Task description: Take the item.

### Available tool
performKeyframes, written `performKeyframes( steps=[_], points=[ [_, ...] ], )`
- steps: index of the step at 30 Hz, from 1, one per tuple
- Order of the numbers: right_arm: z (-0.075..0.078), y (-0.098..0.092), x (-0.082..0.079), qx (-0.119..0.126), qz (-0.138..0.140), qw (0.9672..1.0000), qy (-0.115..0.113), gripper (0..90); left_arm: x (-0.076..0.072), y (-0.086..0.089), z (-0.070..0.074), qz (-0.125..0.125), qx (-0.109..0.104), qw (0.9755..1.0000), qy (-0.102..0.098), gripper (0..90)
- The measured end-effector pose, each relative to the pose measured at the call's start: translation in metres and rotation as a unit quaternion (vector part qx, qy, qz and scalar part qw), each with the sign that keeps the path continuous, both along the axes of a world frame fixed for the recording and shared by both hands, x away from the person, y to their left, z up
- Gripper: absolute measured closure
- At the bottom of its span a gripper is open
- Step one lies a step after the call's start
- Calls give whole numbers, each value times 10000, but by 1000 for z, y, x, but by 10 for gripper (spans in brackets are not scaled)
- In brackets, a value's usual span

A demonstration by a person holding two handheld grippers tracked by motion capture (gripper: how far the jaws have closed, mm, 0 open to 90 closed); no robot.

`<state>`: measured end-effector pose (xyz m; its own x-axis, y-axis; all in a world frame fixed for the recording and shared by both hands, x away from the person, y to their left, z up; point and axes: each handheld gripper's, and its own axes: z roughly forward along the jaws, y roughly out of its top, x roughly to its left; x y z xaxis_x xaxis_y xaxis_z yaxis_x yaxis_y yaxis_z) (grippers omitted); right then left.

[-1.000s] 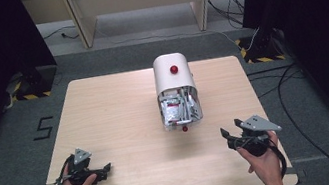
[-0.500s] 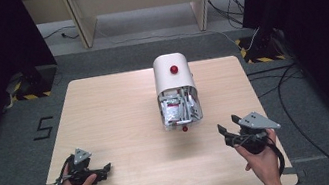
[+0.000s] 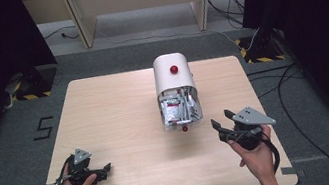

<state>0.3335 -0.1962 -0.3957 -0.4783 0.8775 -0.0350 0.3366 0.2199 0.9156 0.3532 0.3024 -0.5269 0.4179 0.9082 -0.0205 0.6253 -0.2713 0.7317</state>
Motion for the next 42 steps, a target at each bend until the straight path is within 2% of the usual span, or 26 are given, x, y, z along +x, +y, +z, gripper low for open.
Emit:
performKeyframes(
  steps=[10,20,27,35,42],
  points=[
    [7,11,3,1,105,9999,-122,469,0,0,0,9,-13,10000,-8,0],
    [8,22,7,-12,202,9997,-149,481,0,0,0,-2,2,10000,-1,0],
    [9,36,11,-99,362,9991,-203,493,0,0,0,4,-7,10000,-6,0],
    [8,47,19,-90,424,9988,-239,508,0,0,0,4,-4,10000,-5,0],
    [7,54,23,-197,431,9985,-260,519,0,0,0,2,-4,10000,-4,0]
  ],
)
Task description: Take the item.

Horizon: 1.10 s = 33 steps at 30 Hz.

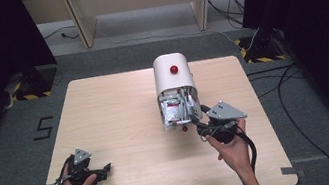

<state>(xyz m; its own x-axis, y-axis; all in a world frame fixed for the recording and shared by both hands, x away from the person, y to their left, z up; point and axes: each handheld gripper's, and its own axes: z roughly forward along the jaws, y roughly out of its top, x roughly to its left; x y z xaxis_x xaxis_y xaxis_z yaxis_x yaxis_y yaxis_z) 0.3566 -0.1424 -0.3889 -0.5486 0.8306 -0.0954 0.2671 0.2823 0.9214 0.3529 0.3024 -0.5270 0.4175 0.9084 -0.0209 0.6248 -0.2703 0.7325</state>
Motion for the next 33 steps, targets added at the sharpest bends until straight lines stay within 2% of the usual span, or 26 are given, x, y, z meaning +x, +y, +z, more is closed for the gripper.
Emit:
performKeyframes(
  steps=[8,14,18,22,27,33],
  points=[
    [3,1,8,123,-99,9998,-79,538,0,0,0,2,0,10000,-1,0],
    [2,3,14,107,-102,9998,-96,547,0,0,0,1,-1,10000,0,0],
    [1,6,16,65,-66,9999,-113,555,0,0,0,2,0,10000,-2,0],
    [-2,9,21,-65,-149,9998,-116,557,0,0,0,3,-1,10000,-2,0],
    [-4,9,26,-76,-197,9997,-115,572,0,0,0,3,-3,10000,-1,0],
    [-5,7,28,-205,-352,9991,-121,590,0,0,0,1,3,10000,0,0]
  ],
)
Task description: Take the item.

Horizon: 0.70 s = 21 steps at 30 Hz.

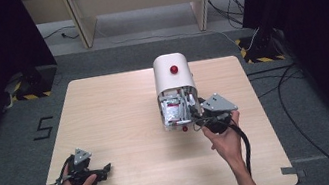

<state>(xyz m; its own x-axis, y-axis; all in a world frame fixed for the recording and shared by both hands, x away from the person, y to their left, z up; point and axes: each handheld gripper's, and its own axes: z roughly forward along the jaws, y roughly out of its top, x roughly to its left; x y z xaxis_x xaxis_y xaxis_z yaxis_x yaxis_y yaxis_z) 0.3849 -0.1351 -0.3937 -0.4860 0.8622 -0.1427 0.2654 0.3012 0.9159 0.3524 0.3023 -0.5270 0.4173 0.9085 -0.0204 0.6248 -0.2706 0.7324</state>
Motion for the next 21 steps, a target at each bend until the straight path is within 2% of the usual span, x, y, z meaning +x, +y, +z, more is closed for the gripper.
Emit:
performKeyframes(
  steps=[6,21],
  points=[
    [0,-2,3,38,16,10000,-13,612,0,0,0,1,-5,10000,0,0],
    [-6,3,7,-166,32,9999,-30,674,0,0,0,2,-5,10000,1,0]
  ],
)
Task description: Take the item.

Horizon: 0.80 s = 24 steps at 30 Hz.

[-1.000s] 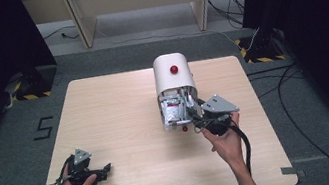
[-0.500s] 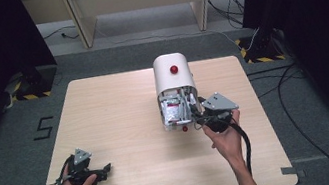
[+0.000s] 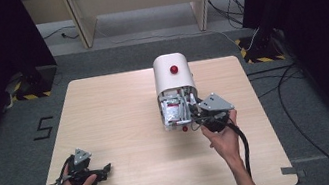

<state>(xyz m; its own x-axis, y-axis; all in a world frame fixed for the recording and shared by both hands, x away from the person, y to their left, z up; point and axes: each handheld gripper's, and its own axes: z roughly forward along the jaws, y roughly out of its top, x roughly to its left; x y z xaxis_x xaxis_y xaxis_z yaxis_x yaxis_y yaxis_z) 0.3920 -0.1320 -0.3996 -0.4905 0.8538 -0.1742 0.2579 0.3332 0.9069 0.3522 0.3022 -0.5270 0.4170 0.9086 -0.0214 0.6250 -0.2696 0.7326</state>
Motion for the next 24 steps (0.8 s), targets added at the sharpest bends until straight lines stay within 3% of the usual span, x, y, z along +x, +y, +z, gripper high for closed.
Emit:
performKeyframes(
  steps=[4,10,24],
  points=[
    [-1,1,0,-73,-7,10000,-39,721,0,0,0,-1,-3,10000,1,0],
    [-2,-2,0,71,85,9999,-96,799,0,0,0,-3,0,10000,1,0],
    [8,-11,-10,256,234,9992,-220,829,0,0,0,-5,-2,10000,2,0]
  ],
)
